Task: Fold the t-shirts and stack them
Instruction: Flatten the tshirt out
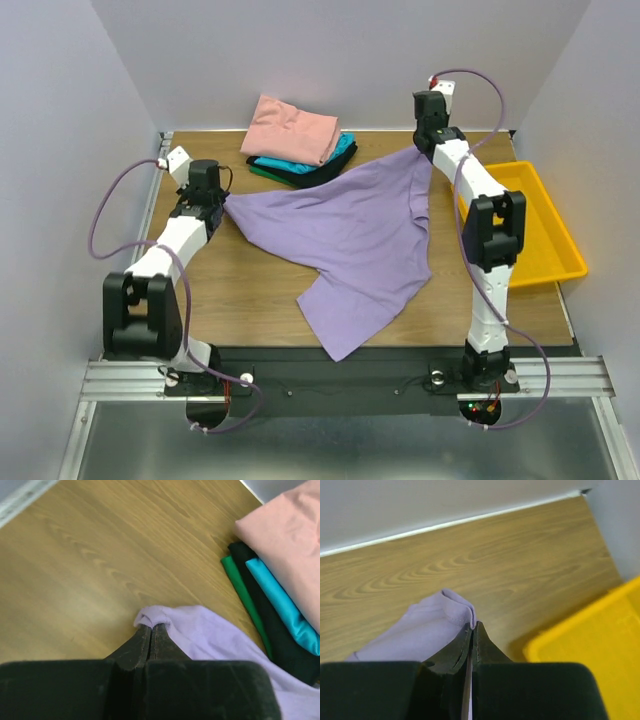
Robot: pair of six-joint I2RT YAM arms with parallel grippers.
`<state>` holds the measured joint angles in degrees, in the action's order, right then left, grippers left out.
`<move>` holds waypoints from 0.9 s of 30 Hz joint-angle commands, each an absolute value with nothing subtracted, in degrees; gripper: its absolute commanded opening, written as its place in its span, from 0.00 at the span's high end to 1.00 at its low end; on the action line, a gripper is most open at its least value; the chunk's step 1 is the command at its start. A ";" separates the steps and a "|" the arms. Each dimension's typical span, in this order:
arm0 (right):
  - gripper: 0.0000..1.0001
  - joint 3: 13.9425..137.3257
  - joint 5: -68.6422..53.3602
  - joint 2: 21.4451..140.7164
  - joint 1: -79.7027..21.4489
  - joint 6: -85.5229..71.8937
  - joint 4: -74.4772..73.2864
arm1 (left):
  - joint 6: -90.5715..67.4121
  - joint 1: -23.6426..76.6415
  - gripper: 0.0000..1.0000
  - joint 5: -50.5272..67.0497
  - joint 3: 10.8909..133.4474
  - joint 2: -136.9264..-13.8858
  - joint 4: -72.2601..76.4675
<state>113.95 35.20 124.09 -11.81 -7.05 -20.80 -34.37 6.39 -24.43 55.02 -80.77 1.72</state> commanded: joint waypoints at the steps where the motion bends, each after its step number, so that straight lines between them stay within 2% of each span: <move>1: 0.84 122.16 29.80 126.46 -12.74 -6.06 -16.00 | -31.37 3.96 1.00 -12.94 59.59 -85.25 8.87; 2: 0.69 121.82 29.01 126.39 -12.74 -6.50 -16.00 | -31.64 3.96 1.00 -11.61 59.15 -85.86 10.36; 3: 0.38 121.03 26.92 125.78 -12.83 -7.20 -16.00 | -31.99 3.96 1.00 -11.60 58.72 -85.87 10.81; 5: 0.10 116.40 24.01 121.93 -12.92 -7.73 -16.17 | -32.69 3.78 1.00 -11.78 57.84 -85.43 10.90; 6: 0.00 113.76 21.73 119.73 -13.09 -8.43 -16.26 | -32.87 3.61 1.00 -12.47 57.57 -84.73 10.20; 10: 0.00 99.43 15.31 106.46 -16.07 -9.75 -16.44 | -34.71 3.34 1.00 -14.24 54.94 -82.36 8.09; 13: 0.00 85.38 12.75 94.86 -23.18 -12.56 -17.49 | -35.94 3.16 1.00 -13.80 53.09 -80.86 6.24; 16: 0.00 72.57 14.67 87.03 -39.48 -15.81 -18.28 | -36.73 3.08 1.00 -12.40 50.46 -79.19 5.36; 20: 0.00 63.29 13.70 83.76 -54.98 -23.28 -19.86 | -37.44 3.08 1.00 -10.73 48.78 -77.87 4.40; 22: 0.00 62.76 16.07 85.59 -63.66 -24.61 -21.26 | -37.62 3.08 1.00 -10.37 47.47 -76.65 4.74; 27: 0.00 62.84 19.07 91.57 -75.57 -29.26 -27.14 | -37.79 3.08 1.00 -9.75 45.79 -74.62 4.40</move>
<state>62.61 15.09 89.45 -70.50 -23.51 -22.37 -37.34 3.27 -10.48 46.85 -78.13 3.97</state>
